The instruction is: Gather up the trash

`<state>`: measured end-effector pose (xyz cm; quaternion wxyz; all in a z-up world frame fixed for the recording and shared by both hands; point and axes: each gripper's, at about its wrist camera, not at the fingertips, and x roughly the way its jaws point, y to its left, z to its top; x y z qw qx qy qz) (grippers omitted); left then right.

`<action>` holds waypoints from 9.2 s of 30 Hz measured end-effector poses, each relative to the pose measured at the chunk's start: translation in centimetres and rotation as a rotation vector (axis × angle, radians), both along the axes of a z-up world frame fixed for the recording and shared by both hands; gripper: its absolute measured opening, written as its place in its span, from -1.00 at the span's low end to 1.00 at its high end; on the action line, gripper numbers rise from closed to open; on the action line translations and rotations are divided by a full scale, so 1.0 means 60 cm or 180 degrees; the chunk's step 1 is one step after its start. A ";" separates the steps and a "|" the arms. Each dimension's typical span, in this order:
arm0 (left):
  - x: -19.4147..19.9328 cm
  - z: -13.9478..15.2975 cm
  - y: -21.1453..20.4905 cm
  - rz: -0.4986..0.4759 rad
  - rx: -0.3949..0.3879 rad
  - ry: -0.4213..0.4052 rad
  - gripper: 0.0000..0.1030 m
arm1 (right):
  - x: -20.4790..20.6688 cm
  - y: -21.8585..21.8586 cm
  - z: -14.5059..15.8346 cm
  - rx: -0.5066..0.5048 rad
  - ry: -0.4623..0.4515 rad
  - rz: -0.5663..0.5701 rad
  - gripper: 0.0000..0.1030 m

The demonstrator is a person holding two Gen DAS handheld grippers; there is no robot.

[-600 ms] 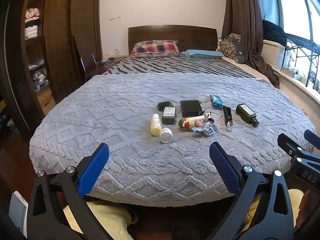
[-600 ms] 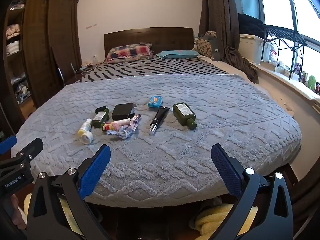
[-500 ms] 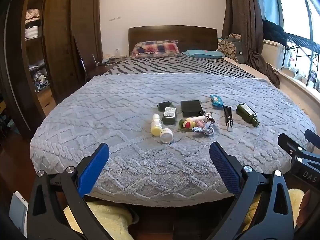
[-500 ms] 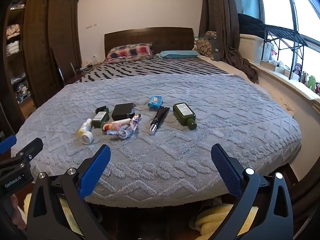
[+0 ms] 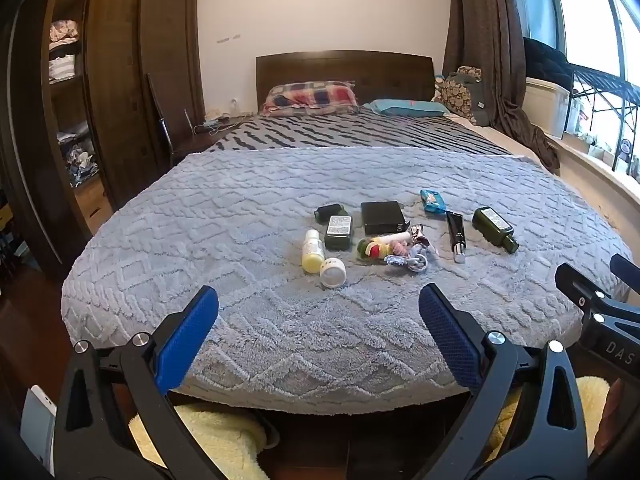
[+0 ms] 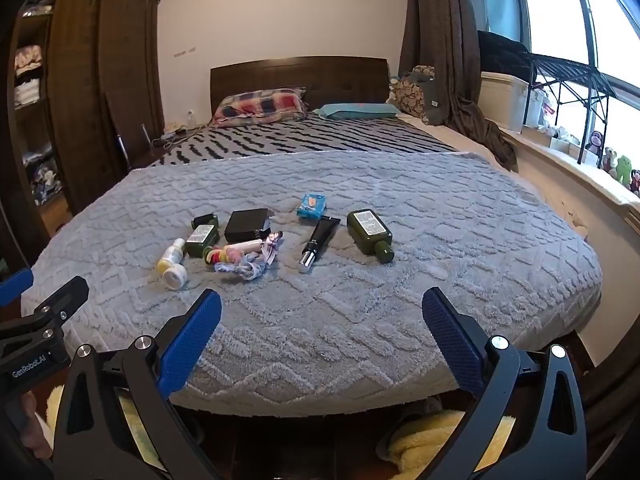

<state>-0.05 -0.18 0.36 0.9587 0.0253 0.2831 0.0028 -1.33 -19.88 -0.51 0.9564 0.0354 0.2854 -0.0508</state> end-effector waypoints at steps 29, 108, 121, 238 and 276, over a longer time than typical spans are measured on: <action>0.002 0.009 0.003 0.0005 0.0002 -0.0011 0.85 | -0.001 -0.006 0.005 0.0002 -0.0023 -0.0016 0.95; 0.243 -0.196 0.026 -0.0185 -0.0152 0.0825 0.69 | 0.269 -0.022 -0.174 0.0304 0.0683 0.0052 0.70; 0.327 -0.225 0.008 -0.0282 -0.0151 0.0915 0.14 | 0.388 -0.031 -0.208 0.0409 0.0825 -0.0020 -0.12; 0.140 -0.201 -0.025 -0.0823 -0.0124 0.1105 0.78 | 0.152 -0.133 -0.181 0.0321 0.0803 -0.0076 0.89; 0.282 -0.194 -0.141 -0.1247 -0.0196 0.1172 -0.56 | 0.335 -0.143 -0.194 0.0165 0.0926 0.0096 0.09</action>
